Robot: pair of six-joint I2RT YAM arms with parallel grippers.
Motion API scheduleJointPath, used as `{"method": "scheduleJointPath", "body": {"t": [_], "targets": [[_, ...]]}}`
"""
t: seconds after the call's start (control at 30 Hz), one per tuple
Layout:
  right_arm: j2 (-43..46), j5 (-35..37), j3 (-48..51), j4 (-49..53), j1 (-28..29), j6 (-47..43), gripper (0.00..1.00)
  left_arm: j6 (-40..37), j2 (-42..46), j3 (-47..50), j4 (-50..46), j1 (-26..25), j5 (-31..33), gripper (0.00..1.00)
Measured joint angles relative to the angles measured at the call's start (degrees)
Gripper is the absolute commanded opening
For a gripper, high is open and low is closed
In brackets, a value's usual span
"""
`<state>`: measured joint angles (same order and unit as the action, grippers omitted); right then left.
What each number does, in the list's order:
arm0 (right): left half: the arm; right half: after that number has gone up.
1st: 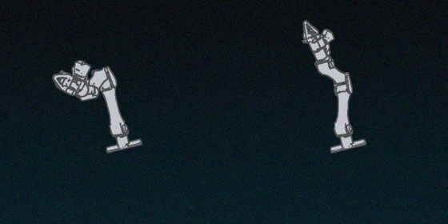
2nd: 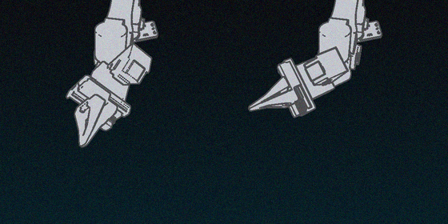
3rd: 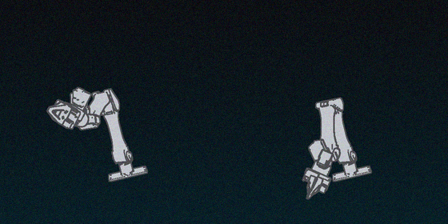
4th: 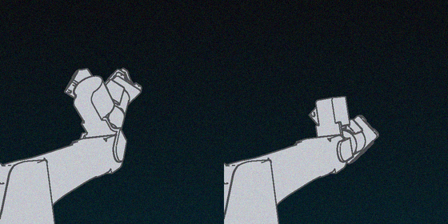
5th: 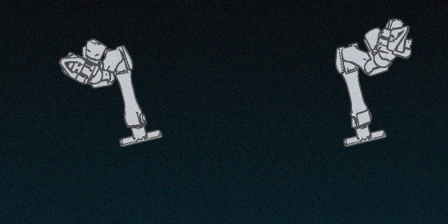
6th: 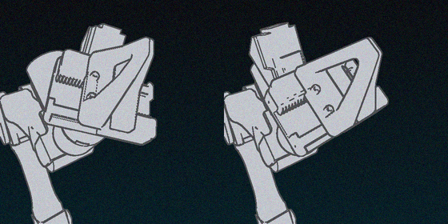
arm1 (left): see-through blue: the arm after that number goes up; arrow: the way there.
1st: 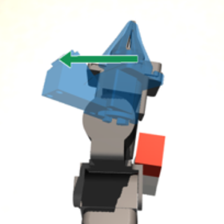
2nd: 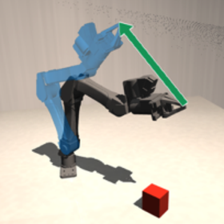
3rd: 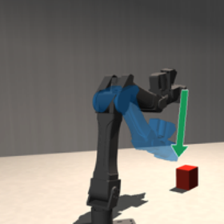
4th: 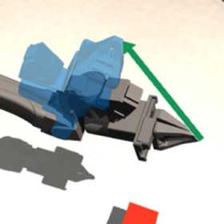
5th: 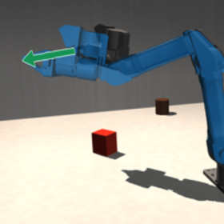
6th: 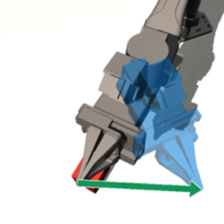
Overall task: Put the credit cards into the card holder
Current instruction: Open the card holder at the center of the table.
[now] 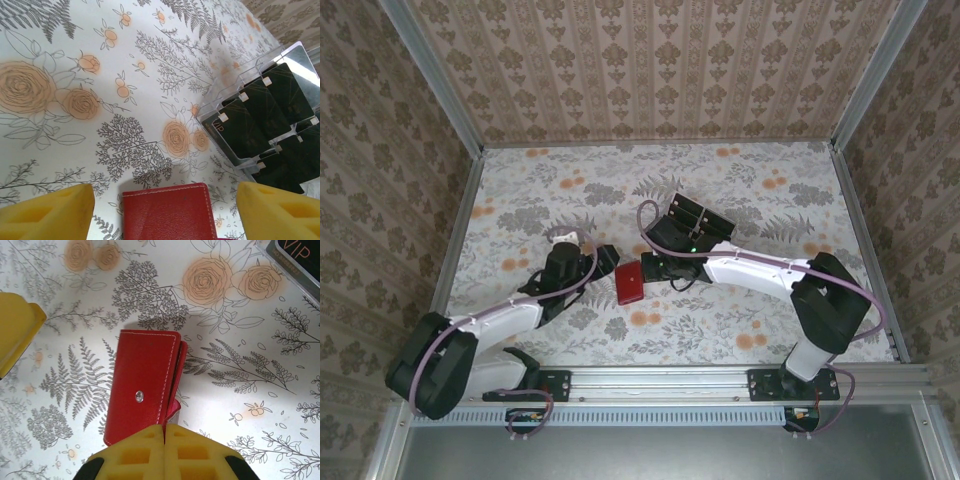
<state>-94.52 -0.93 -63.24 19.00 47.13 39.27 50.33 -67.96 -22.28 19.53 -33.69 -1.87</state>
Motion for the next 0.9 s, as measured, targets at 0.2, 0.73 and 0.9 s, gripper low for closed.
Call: {"method": "scheduleJointPath", "body": {"t": [0.2, 0.73, 0.9], "targets": [[0.90, -0.85, 0.00, 0.00, 0.07, 0.07, 0.00, -4.39, 1.84, -3.61, -6.19, 0.00, -1.60, 0.80], [4.22, -1.29, -0.37, 0.02, 0.76, 0.44, 0.00, -6.03, -7.45, -7.52, -7.17, -1.77, -6.21, 0.81], [4.22, -1.31, -0.42, 0.04, 0.76, 0.44, 0.00, -6.03, -8.28, -8.13, -6.99, -2.01, -6.75, 0.81]]}}
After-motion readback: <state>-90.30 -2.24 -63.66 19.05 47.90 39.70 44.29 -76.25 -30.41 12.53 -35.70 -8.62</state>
